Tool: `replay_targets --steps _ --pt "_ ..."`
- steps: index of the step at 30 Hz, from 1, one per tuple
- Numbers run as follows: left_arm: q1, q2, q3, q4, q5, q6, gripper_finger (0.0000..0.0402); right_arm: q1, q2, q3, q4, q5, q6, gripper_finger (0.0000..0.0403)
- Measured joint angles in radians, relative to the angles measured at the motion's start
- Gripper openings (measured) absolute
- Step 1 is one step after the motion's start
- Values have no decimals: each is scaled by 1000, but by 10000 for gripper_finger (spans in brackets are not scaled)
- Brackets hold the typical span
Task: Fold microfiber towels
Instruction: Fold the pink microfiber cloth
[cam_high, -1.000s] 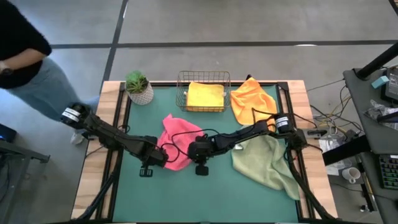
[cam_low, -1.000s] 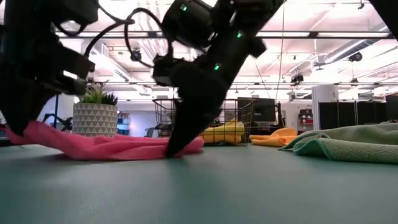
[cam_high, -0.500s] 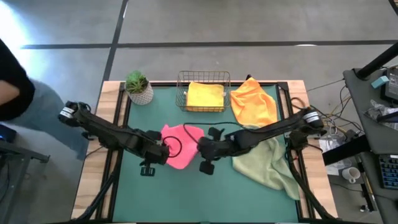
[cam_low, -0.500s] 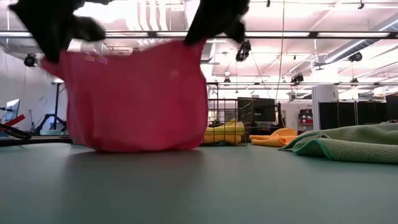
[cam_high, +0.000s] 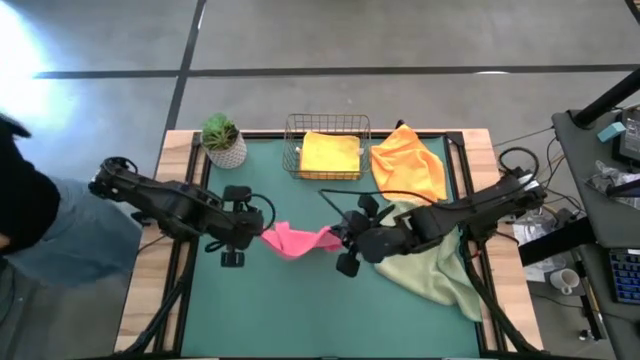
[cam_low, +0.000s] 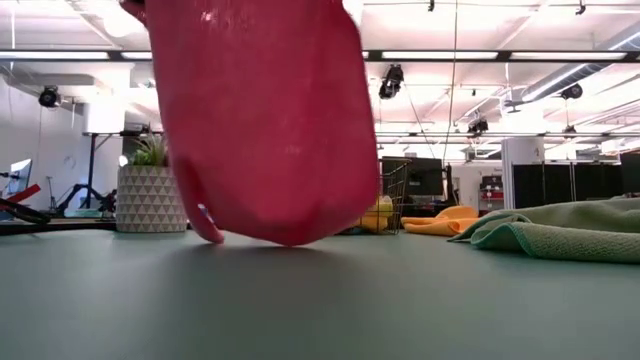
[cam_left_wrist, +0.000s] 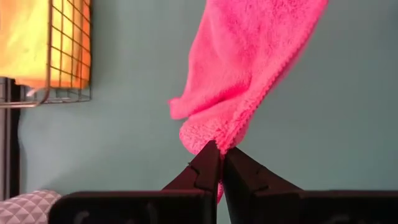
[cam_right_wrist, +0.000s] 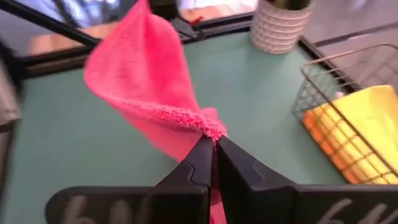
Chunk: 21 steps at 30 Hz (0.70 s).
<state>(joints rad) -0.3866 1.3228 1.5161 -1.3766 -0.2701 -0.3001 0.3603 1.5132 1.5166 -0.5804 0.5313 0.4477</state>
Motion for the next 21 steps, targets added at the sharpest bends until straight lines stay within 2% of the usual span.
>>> replay_targets --steps 2,5,8,10,12,15,18,21 --pt "0 0 37 -51 1 -1 0 4 -23 0 -11 -30 0 8" --pt "0 2 90 -118 -14 4 0 17 -43 0 -28 61 8 8" --pt "0 2 123 -125 -111 19 0 13 -72 0 -21 6 -39 8" --pt "0 4 130 -110 -188 20 0 14 -84 0 -29 120 -19 8" --pt "2 10 130 -115 -197 44 0 12 -94 0 -55 135 -25 8" --pt "1 23 129 -130 -172 49 0 13 -106 0 -50 131 -46 8" --pt "1 31 129 -154 -72 49 0 13 -130 0 -50 54 -64 8" --pt "1 38 129 -165 2 50 0 13 -144 0 -51 86 -66 8"
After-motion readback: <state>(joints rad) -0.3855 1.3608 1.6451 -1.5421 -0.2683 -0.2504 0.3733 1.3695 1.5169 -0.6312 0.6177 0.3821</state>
